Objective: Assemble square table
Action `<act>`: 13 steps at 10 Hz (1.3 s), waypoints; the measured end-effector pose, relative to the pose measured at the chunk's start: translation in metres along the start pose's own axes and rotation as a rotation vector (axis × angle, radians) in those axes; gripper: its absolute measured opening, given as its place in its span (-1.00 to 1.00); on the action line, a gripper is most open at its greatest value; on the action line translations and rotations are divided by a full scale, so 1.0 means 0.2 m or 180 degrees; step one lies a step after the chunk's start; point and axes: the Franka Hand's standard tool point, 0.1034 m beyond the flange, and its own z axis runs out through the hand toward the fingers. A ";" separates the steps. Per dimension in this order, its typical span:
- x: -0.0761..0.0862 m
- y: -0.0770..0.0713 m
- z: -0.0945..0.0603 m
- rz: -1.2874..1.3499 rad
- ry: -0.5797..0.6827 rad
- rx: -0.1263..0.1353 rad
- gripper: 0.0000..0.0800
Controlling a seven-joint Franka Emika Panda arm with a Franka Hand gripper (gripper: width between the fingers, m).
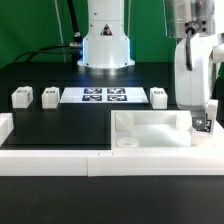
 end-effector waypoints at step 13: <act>-0.08 0.12 -0.17 -0.0181 -0.0091 -0.0016 0.62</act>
Offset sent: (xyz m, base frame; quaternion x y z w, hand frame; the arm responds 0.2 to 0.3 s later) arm -0.0256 0.0117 0.0421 -0.0146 -0.0021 -0.0326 0.9994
